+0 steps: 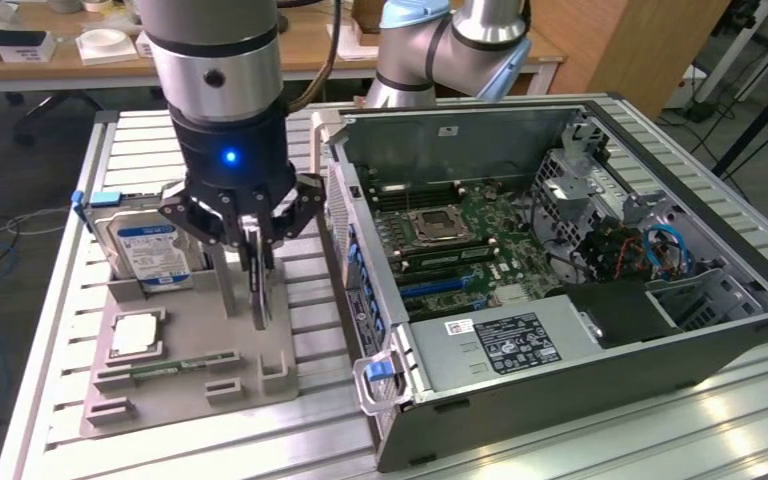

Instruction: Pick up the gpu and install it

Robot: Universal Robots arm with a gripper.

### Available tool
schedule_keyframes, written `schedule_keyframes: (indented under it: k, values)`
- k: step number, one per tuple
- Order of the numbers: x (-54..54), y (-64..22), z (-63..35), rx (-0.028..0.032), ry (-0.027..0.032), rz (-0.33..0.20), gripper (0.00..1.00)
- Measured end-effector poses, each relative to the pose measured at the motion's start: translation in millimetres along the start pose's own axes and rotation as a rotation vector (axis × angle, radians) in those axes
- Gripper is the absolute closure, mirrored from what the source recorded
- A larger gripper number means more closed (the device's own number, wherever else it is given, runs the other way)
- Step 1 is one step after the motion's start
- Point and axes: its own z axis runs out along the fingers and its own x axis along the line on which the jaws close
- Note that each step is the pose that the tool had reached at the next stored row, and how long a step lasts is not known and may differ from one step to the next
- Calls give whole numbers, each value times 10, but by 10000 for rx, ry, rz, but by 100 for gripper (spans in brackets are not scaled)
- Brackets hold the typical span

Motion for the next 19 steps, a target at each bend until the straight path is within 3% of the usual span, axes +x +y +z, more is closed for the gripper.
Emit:
schedule_keyframes:
  k: [19]
  values:
    - [-9,9,-401,0,0,-1,74]
